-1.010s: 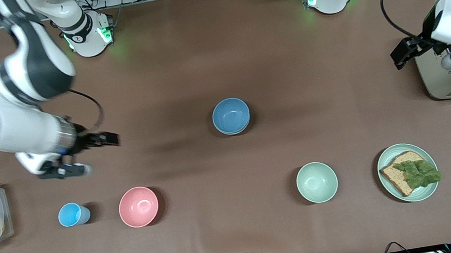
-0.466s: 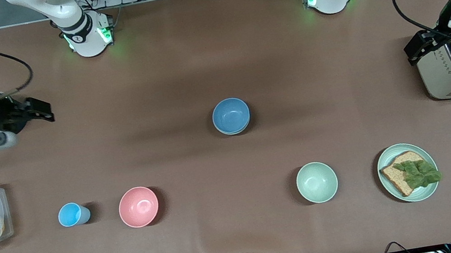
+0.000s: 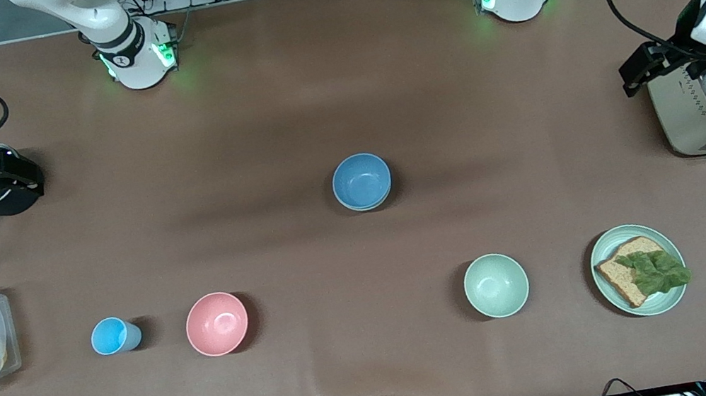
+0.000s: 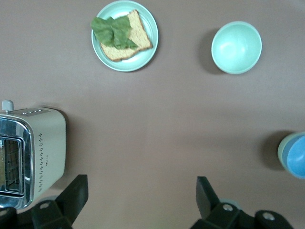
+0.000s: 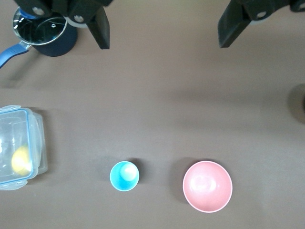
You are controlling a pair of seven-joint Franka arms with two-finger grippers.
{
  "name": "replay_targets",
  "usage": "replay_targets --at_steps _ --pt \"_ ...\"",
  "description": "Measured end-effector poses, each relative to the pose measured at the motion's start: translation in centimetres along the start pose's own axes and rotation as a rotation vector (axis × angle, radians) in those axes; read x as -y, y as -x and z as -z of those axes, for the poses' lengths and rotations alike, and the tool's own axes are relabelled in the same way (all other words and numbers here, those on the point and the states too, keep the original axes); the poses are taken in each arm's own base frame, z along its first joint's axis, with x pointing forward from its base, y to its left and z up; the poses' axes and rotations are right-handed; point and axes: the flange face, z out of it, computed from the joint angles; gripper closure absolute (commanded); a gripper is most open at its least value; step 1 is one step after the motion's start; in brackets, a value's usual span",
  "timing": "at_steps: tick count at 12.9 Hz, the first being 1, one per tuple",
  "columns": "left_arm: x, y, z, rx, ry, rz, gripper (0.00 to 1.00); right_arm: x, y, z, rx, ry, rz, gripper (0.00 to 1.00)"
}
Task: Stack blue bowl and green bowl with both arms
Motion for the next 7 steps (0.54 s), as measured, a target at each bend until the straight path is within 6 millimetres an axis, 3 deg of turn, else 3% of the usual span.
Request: replay_targets --at_steps 7 --pt "0.3 0.2 -0.2 0.020 -0.003 -0.028 0.00 -1.3 0.2 -0.7 0.027 -0.001 -0.022 0.00"
